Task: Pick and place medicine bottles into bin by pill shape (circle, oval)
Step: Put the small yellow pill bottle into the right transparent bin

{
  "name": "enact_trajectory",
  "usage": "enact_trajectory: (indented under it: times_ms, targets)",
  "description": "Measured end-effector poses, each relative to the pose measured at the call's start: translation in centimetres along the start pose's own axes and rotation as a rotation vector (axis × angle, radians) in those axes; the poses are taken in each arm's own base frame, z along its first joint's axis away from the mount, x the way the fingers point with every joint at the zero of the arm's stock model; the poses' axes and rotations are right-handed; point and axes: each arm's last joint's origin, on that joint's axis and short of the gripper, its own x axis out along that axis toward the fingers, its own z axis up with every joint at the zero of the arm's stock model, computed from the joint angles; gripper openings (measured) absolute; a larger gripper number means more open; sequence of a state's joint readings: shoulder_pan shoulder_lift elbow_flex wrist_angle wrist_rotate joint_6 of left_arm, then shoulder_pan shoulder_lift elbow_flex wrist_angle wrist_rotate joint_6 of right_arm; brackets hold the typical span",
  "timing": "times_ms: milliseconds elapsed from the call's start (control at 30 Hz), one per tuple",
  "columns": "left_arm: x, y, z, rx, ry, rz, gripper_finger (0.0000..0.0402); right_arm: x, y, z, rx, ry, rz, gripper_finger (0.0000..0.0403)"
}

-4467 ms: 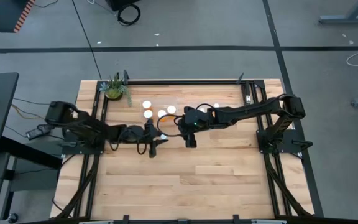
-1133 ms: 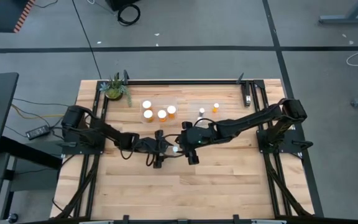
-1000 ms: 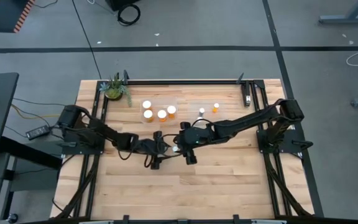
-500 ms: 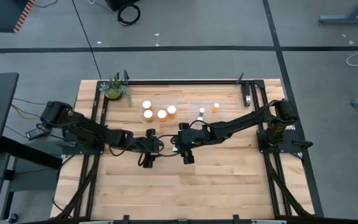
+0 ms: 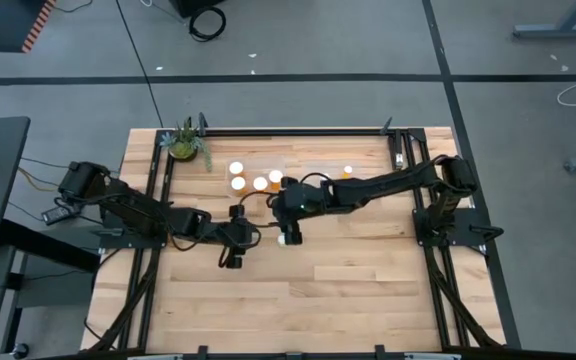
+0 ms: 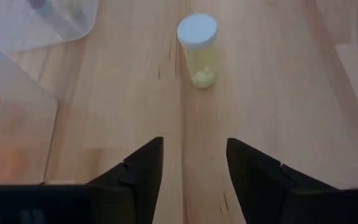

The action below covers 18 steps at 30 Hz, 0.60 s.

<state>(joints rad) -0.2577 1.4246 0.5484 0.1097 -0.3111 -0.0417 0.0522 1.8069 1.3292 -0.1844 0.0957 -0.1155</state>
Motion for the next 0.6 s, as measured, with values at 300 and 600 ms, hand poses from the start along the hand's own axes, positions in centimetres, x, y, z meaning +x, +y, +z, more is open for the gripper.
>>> enact_trajectory:
  times_ms: [300,600]
  targets:
    - [0.1,-0.1,-1.4,-0.004,-0.049,-0.004,0.0172,0.4,2.0,-1.3,0.025,0.01,0.045,0.0232]
    - [0.3,0.7,-3.0,-0.028,-0.071,0.02,0.0172,0.4,3.3,-1.3,0.022,-0.029,0.022,0.0232]
